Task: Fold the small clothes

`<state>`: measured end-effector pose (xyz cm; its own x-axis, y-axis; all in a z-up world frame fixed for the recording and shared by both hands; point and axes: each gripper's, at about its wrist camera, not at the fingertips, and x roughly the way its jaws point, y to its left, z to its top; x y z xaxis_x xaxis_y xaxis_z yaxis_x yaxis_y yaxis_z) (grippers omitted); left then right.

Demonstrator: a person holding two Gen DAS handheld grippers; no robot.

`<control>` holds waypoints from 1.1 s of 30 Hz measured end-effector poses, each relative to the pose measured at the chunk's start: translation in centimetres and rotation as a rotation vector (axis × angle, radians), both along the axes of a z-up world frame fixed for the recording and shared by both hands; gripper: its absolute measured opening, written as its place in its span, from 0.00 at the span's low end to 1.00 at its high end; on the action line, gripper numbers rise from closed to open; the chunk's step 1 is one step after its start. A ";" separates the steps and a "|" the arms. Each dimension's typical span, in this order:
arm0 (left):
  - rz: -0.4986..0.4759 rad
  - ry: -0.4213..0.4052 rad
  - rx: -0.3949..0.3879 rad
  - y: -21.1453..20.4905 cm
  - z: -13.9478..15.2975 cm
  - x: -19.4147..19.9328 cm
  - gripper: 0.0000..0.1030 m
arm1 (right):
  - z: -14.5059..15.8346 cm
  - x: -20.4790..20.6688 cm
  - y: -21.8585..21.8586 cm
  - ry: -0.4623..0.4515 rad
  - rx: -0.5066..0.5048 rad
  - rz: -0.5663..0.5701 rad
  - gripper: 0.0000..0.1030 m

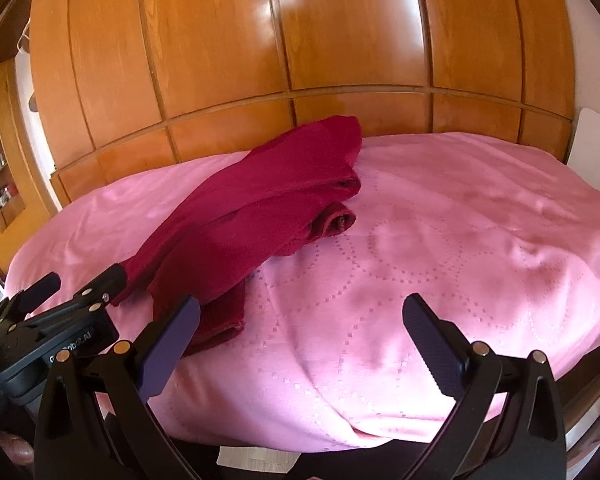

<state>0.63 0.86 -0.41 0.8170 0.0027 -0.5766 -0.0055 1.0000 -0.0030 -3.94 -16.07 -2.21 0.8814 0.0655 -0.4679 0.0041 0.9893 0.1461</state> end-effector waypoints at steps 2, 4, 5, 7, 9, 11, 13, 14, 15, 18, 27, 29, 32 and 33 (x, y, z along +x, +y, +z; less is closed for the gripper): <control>-0.001 0.000 0.000 0.0 0.0 0.0 0.97 | -0.2 0.2 -0.1 0.017 0.019 0.009 0.98; -0.001 -0.001 0.000 0.0 0.0 0.1 0.97 | -0.3 0.4 -0.3 0.033 0.029 0.004 0.98; 0.002 0.000 0.001 0.0 0.0 0.1 0.97 | -0.4 0.5 -0.4 0.041 0.037 0.008 0.98; 0.000 0.002 -0.004 0.0 0.0 0.1 0.97 | -0.5 0.7 -0.3 0.056 0.049 0.028 0.98; 0.004 0.006 -0.002 -0.1 0.0 0.1 0.97 | -0.6 0.7 -0.2 0.057 0.042 0.029 0.98; 0.004 0.012 -0.010 0.1 -0.2 0.2 0.97 | -0.6 0.6 -0.2 0.052 0.041 0.026 0.98; 0.005 0.019 -0.016 0.1 -0.3 0.3 0.97 | -0.7 0.6 -0.3 0.052 0.042 0.018 0.98; 0.005 0.021 -0.020 0.2 -0.4 0.3 0.97 | -0.7 0.6 -0.4 0.052 0.044 0.014 0.98; 0.005 0.023 -0.023 0.3 -0.4 0.4 0.97 | -0.8 0.7 -0.5 0.053 0.047 0.011 0.98; 0.005 0.030 -0.029 0.6 -0.7 0.5 0.97 | -0.8 0.7 -0.6 0.056 0.048 0.009 0.98; -0.004 0.041 -0.036 0.8 -1.2 0.4 0.97 | -1.0 0.7 -0.6 0.053 0.048 0.009 0.98; 0.001 0.037 -0.036 0.8 -1.2 0.4 0.97 | -1.1 0.7 -0.7 0.052 0.051 0.007 0.98; 0.004 0.047 -0.042 0.8 -1.5 0.5 0.97 | -1.4 0.7 -0.9 0.060 0.050 0.005 0.98; 0.003 0.050 -0.044 0.8 -1.6 0.6 0.97 | -1.4 0.7 -0.9 0.060 0.051 0.001 0.98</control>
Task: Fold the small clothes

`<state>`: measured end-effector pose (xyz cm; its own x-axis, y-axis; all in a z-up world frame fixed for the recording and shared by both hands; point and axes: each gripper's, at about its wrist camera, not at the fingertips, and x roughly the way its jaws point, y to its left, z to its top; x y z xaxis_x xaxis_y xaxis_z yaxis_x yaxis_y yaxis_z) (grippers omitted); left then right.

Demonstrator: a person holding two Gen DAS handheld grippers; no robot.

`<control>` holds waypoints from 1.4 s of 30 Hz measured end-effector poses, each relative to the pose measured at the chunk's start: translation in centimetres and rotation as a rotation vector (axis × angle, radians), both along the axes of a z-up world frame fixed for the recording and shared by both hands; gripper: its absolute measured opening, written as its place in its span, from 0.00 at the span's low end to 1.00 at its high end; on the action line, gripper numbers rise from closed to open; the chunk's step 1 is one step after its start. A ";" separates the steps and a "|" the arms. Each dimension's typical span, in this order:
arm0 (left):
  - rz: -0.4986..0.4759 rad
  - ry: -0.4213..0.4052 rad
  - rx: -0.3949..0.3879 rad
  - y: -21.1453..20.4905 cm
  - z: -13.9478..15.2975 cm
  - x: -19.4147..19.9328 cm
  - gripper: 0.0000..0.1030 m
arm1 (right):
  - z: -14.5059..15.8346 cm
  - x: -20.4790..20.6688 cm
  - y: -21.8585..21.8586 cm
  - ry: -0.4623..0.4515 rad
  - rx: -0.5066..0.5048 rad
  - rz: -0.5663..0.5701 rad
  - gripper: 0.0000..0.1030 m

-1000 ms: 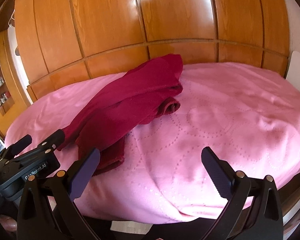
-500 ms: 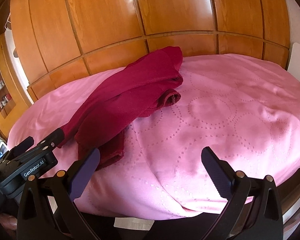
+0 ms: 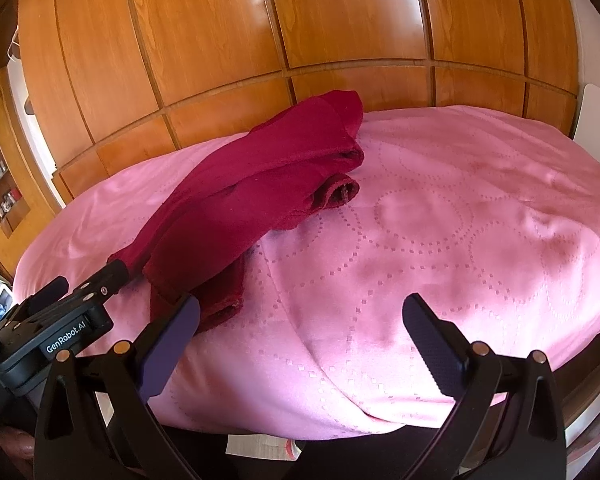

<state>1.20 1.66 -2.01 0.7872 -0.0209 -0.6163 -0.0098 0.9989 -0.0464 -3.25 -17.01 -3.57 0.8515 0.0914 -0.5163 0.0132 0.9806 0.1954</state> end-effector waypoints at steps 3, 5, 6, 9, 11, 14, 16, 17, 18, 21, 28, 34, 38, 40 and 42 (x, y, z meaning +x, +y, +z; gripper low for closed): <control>-0.002 0.013 -0.005 0.1 -0.1 0.3 0.97 | -0.2 0.3 -0.2 0.011 0.006 -0.006 0.98; 0.002 0.017 -0.014 0.4 -0.1 0.4 0.97 | -0.2 0.5 -0.4 0.017 0.012 -0.011 0.98; 0.005 0.021 -0.019 0.5 -0.2 0.5 0.97 | -0.3 0.6 -0.7 0.019 0.018 -0.019 0.98; 0.011 0.039 -0.031 0.8 -0.4 0.9 0.97 | -0.4 0.9 -1.1 0.028 0.031 -0.031 0.98; 0.023 0.051 -0.043 1.2 -0.6 1.1 0.97 | -0.7 1.3 -1.2 0.047 0.040 -0.034 0.98; 0.034 0.073 -0.065 1.7 -1.1 1.6 0.97 | -0.8 1.7 -1.2 0.058 0.038 -0.026 0.98; 0.043 0.085 -0.073 2.0 -1.3 1.9 0.97 | -0.9 2.1 -1.0 0.062 0.032 -0.011 0.98; 0.047 0.090 -0.083 2.2 -1.5 2.1 0.97 | -0.9 2.4 -0.9 0.064 0.029 0.001 0.98; 0.048 0.091 -0.089 2.4 -1.5 2.3 0.97 | -0.8 2.6 -0.8 0.064 0.025 0.014 0.98; 0.021 0.090 -0.151 3.5 -1.7 2.8 0.97 | -0.2 3.8 0.1 0.056 -0.002 0.080 0.97; 0.104 0.082 -0.198 8.1 -0.5 4.7 0.97 | 1.8 9.6 1.5 0.115 0.137 0.264 0.68; 0.142 0.071 -0.202 10.6 -0.2 5.0 0.97 | 1.3 15.0 3.2 0.188 0.237 0.302 0.55; 0.123 0.062 -0.207 11.5 0.1 5.2 0.97 | 1.0 17.8 3.8 0.220 0.305 0.292 0.54; 0.113 0.052 -0.202 11.5 0.3 5.1 0.97 | 1.0 19.0 4.2 0.220 0.324 0.288 0.52; 0.105 0.051 -0.207 11.5 0.3 5.2 0.97 | 1.2 19.7 4.7 0.207 0.300 0.288 0.41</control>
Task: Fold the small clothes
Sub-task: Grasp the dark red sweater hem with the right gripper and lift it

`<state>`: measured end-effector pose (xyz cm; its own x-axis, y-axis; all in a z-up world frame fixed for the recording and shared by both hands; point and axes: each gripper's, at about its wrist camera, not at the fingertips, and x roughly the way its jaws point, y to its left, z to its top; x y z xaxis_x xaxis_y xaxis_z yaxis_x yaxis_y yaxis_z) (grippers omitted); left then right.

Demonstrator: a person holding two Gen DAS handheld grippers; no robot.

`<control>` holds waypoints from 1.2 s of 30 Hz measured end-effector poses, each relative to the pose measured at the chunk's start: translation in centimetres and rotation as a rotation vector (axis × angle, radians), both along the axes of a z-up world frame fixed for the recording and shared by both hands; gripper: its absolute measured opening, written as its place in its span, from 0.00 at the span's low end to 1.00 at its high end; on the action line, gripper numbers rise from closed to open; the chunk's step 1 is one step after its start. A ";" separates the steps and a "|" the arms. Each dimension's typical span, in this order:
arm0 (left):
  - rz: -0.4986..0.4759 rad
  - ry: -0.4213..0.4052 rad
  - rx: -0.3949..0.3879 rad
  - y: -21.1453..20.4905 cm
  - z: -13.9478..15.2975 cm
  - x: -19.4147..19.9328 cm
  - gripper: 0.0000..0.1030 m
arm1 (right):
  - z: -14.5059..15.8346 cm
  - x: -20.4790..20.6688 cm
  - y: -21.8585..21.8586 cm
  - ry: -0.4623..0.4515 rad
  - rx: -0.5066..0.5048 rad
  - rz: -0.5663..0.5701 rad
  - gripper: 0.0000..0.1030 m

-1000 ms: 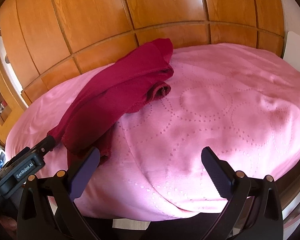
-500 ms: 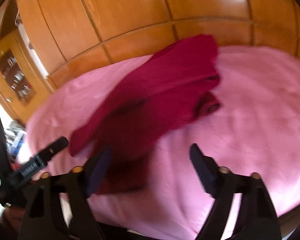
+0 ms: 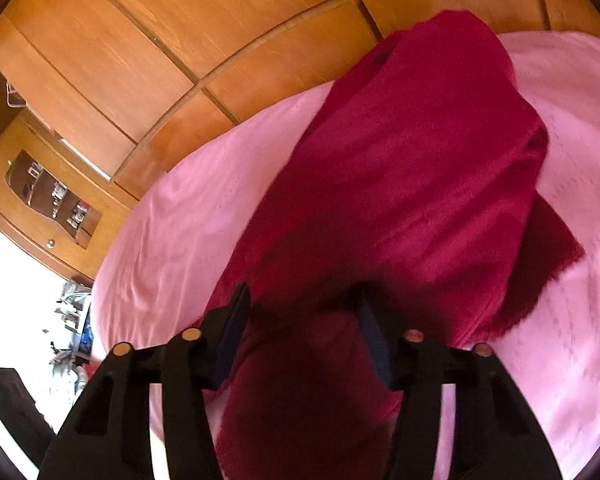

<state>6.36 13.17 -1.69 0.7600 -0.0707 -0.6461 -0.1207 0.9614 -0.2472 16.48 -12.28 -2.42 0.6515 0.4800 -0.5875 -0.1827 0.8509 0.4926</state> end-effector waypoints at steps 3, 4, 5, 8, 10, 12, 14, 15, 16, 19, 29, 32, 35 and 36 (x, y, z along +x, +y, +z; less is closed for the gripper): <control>-0.013 -0.002 0.003 -0.1 0.0 -0.3 0.97 | 0.3 0.2 -0.3 -0.020 -0.011 0.011 0.27; -0.014 0.001 0.015 -0.3 -0.1 -0.4 0.97 | 0.4 0.3 -0.4 -0.024 -0.005 0.012 0.25; -0.017 0.005 0.019 -0.3 -0.3 -0.5 0.97 | 0.5 0.2 -0.7 -0.030 0.002 0.012 0.25; -0.016 0.020 0.026 -0.5 -0.7 -0.4 0.97 | 0.6 0.4 -2.1 0.000 0.069 0.014 0.73; -0.014 0.022 0.022 -0.4 -0.7 -0.5 0.97 | 0.8 0.2 -3.1 0.000 0.116 -0.047 0.74; -0.010 0.015 0.022 -0.3 -0.5 -0.7 0.97 | 1.4 0.0 -3.2 -0.031 0.101 -0.072 0.69; -0.007 0.014 0.029 -0.4 -0.5 -0.8 0.97 | 1.7 0.4 -3.0 -0.038 0.099 -0.082 0.62; -0.006 0.016 0.032 -0.5 -0.5 -0.8 0.97 | 1.7 0.7 -2.8 -0.034 0.096 -0.076 0.60; -0.004 0.020 0.036 -0.5 -0.6 -0.7 0.97 | 1.6 1.2 -2.4 -0.035 0.082 -0.066 0.54; 0.004 0.019 0.042 -0.4 -0.5 -0.9 0.97 | 1.1 2.4 -1.8 -0.026 0.054 -0.052 0.21; -0.017 0.000 0.052 0.0 0.5 -0.2 0.97 | 6.3 -1.5 -10.8 -0.187 0.092 -0.093 0.08; -0.069 -0.010 0.046 -0.5 1.0 0.3 0.97 | 8.0 -3.1 -16.5 -0.232 0.038 -0.208 0.08; -0.148 -0.011 0.021 -1.5 1.2 0.7 0.95 | 8.8 -3.5 -22.1 -0.241 -0.079 -0.366 0.08; -0.199 -0.002 0.010 -2.2 1.1 1.0 0.94 | 8.9 -3.2 -24.5 -0.229 -0.118 -0.431 0.08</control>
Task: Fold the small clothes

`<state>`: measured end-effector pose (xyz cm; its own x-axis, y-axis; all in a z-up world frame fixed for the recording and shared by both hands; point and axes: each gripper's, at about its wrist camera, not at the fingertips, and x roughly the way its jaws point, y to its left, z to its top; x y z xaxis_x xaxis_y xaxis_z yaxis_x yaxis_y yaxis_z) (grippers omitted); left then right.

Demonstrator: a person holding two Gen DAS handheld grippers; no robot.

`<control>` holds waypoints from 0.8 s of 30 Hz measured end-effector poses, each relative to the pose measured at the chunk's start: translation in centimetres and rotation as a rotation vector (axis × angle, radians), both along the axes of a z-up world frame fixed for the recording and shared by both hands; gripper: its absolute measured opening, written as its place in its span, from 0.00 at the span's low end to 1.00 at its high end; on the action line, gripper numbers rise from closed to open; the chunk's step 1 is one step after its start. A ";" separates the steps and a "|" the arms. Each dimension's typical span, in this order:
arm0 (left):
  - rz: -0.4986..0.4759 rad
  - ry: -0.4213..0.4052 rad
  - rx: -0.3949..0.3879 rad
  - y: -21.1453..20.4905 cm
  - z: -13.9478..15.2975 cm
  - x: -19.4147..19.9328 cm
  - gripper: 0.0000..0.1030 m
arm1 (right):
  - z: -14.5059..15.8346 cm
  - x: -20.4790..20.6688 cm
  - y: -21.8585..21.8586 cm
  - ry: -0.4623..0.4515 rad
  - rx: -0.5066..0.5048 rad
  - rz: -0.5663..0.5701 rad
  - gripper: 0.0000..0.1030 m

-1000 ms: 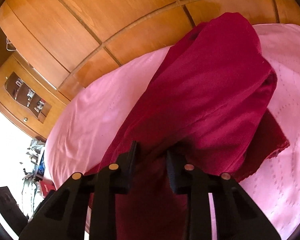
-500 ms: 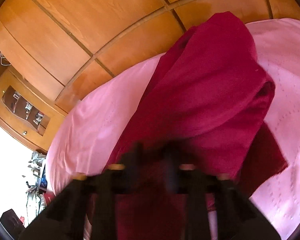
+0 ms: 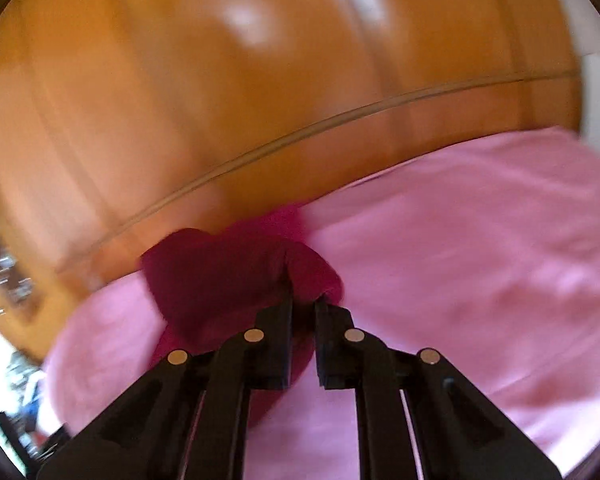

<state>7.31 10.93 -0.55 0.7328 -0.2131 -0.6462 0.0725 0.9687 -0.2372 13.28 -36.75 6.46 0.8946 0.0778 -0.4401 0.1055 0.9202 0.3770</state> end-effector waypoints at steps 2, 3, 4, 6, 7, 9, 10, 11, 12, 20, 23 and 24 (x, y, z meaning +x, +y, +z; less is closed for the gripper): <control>-0.066 0.024 -0.007 -1.1 -0.4 0.4 0.91 | -0.3 1.1 -2.7 0.034 -0.048 -0.090 0.08; -0.101 0.042 -0.008 -1.7 -0.8 0.5 0.82 | -0.7 2.1 -4.5 0.065 -0.060 -0.132 0.10; -0.154 0.075 -0.005 -2.7 -1.4 0.8 0.78 | -1.0 2.6 -5.5 0.083 -0.053 -0.131 0.12; -0.211 0.118 0.001 -3.7 -2.4 0.9 0.78 | -2.2 4.0 -7.2 0.146 -0.034 -0.119 0.28; -0.237 0.137 0.002 -4.1 -3.0 0.7 0.78 | -2.5 4.3 -7.4 0.169 -0.025 -0.119 0.38; -0.289 0.173 -0.018 -4.6 -3.9 0.2 0.78 | -3.4 4.1 -7.3 0.188 -0.026 -0.107 0.59; -0.308 0.195 -0.021 -4.8 -4.5 0.0 0.78 | -3.5 4.0 -6.9 0.185 -0.028 -0.092 0.75; -0.317 0.207 -0.015 -5.0 -4.9 -0.1 0.78 | -3.7 3.6 -7.0 0.181 -0.032 -0.085 0.87; -0.328 0.218 -0.010 -5.1 -5.3 -0.1 0.78 | -3.8 3.1 -6.7 0.179 -0.052 -0.105 0.88; -0.377 0.245 -0.001 -5.7 -6.8 0.2 0.33 | -4.6 -2.3 -5.3 0.188 0.069 0.013 0.87; -0.377 0.243 -0.042 -5.5 -6.7 0.6 0.04 | -6.9 -3.5 0.8 0.246 0.120 0.255 0.82; -0.375 0.240 -0.056 -5.4 -6.5 0.7 0.04 | -7.7 -3.5 2.5 0.265 0.136 0.309 0.82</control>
